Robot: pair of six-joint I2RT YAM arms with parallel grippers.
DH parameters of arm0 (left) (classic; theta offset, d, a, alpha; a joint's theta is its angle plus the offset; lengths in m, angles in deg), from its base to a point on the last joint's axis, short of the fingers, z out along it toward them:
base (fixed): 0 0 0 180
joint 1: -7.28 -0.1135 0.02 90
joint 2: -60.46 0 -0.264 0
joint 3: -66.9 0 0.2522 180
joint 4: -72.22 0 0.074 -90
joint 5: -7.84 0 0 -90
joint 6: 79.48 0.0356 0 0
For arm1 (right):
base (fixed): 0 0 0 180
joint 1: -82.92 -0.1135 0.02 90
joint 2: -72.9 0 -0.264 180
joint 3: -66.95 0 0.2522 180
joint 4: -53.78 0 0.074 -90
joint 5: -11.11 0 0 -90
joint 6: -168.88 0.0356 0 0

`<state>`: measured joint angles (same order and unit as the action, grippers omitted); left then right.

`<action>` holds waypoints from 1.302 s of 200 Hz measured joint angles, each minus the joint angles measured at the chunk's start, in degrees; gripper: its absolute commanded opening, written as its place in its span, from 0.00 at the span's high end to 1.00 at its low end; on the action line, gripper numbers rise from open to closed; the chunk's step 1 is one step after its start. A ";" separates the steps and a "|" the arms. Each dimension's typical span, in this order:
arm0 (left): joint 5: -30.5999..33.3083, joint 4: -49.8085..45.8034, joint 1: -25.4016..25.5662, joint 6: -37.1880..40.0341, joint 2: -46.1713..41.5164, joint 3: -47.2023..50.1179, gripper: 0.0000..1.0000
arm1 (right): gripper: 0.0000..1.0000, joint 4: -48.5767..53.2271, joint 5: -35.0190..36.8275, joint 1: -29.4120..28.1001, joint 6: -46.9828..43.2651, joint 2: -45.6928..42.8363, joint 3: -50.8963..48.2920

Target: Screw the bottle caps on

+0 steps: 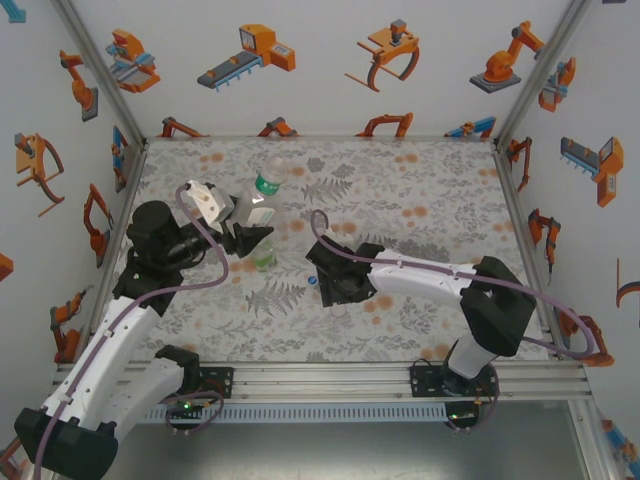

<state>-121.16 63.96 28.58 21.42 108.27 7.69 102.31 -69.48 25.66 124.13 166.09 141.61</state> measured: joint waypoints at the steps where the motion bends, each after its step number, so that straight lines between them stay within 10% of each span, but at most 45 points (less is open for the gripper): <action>1: 0.00 0.00 0.00 0.00 0.00 0.00 0.98 | 0.45 0.00 0.00 0.00 0.00 0.04 0.00; 260: 0.00 -0.09 0.09 0.26 0.00 0.00 0.96 | 0.52 -2.67 -1.90 -0.26 0.46 6.67 -0.11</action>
<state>-121.16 63.87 28.67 21.68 108.27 7.69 99.64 -71.38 25.40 124.59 172.75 141.51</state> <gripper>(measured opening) 0.590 0.492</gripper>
